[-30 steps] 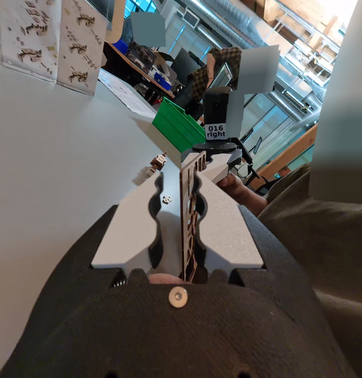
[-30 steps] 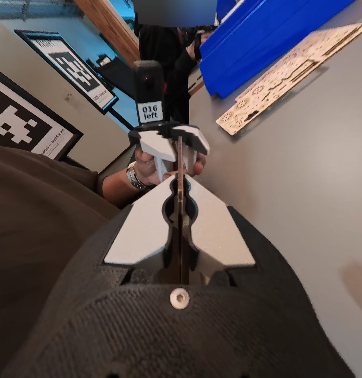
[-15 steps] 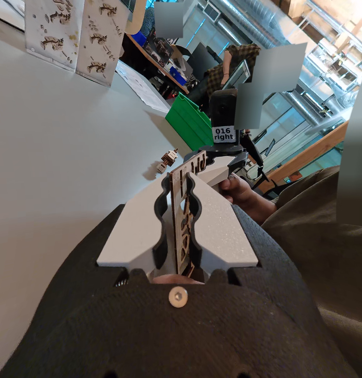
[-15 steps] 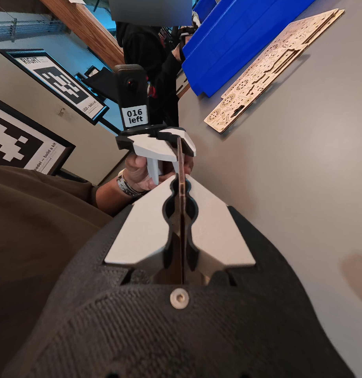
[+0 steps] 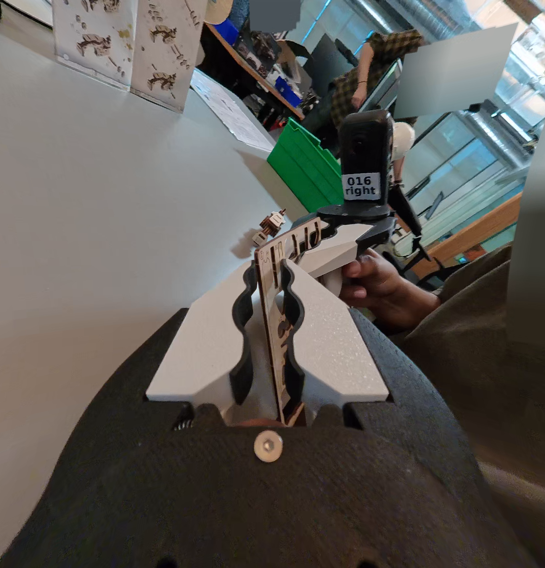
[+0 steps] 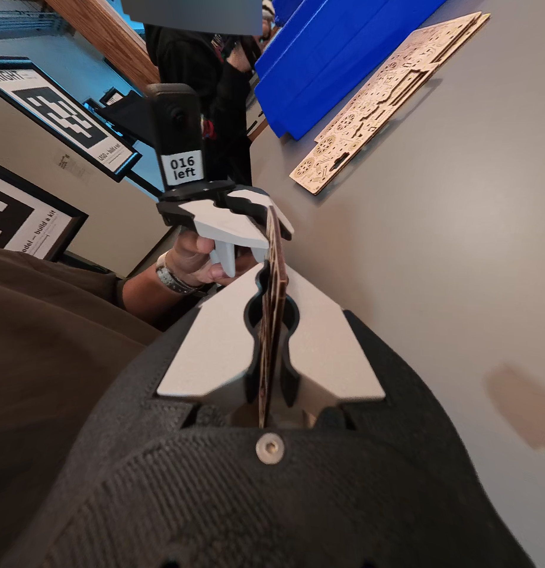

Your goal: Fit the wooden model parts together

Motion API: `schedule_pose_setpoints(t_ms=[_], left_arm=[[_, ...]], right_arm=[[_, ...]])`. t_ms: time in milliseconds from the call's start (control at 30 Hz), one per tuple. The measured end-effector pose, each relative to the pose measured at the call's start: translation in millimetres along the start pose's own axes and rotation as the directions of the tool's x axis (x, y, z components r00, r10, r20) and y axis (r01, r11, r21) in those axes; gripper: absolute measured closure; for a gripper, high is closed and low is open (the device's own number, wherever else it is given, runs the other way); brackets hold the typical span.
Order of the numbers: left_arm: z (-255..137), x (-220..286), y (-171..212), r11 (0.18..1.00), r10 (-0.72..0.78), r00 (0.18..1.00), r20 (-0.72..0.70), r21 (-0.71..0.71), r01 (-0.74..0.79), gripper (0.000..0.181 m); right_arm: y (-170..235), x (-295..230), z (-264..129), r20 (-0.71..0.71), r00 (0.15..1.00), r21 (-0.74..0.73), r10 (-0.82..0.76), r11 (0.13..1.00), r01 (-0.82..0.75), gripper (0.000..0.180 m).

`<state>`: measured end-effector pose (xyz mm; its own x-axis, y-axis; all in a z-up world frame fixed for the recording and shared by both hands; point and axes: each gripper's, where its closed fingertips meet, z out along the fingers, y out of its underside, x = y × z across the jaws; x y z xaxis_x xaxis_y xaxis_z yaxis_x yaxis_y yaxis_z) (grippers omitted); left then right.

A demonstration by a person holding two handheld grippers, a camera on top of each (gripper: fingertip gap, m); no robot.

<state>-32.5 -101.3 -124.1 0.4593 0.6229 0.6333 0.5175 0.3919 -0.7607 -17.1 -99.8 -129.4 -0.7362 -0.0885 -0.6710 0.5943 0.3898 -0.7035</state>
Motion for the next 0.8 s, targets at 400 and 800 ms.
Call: schedule_pose_setpoints(t_ms=[400, 800], left_arm=[[6, -13, 1, 0.995, -0.097, 0.989, 0.110, 0.021, 0.095, 0.169], [5, -13, 0, 0.994, -0.109, 0.990, 0.093, 0.032, 0.107, 0.170]], right_arm=[[2, 14, 1, -0.123, 0.990, -0.019, -0.063, 0.998, 0.061, 0.174], [0, 12, 2, -0.055, 0.998, 0.016, 0.012, 1.000, -0.011, 0.174]])
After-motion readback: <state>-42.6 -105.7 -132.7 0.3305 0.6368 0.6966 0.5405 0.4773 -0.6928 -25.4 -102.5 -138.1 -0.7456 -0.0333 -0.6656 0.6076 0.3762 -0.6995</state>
